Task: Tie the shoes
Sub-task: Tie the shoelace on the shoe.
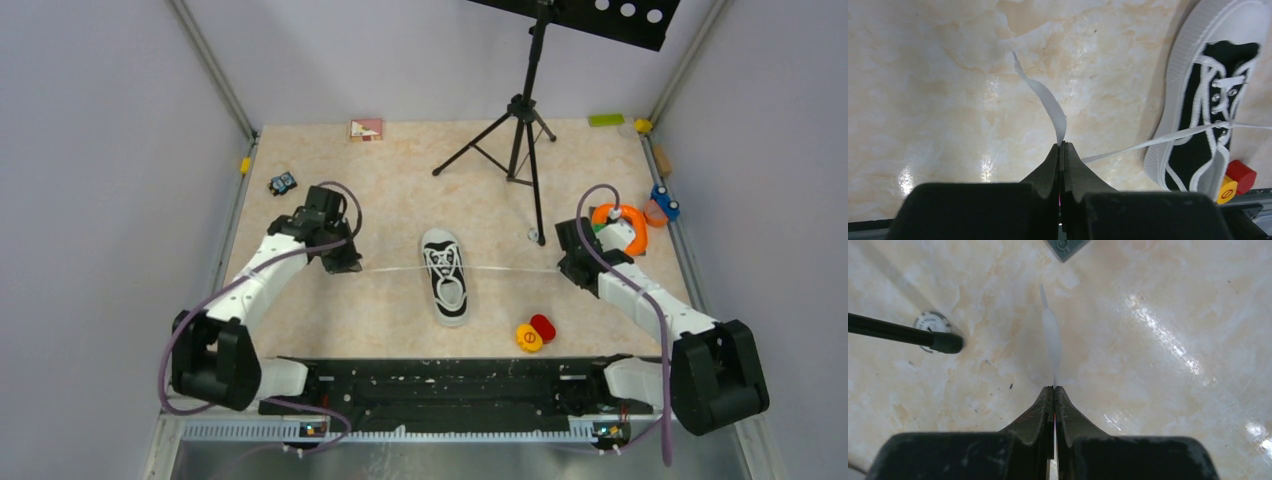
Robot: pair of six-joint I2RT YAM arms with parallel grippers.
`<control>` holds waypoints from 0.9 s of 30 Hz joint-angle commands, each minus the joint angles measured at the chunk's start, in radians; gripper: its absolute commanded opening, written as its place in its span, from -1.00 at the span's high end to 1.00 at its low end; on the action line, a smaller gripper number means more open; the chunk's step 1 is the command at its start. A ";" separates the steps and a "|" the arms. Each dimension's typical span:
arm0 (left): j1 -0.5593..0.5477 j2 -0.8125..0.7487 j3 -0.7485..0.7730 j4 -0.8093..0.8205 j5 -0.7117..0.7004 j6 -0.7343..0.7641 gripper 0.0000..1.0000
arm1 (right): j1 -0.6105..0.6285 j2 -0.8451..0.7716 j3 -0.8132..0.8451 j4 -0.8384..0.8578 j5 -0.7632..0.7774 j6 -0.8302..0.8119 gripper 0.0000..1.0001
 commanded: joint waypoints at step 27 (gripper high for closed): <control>0.008 -0.027 -0.099 0.062 -0.073 -0.018 1.00 | -0.027 0.055 -0.009 0.063 0.036 -0.013 1.00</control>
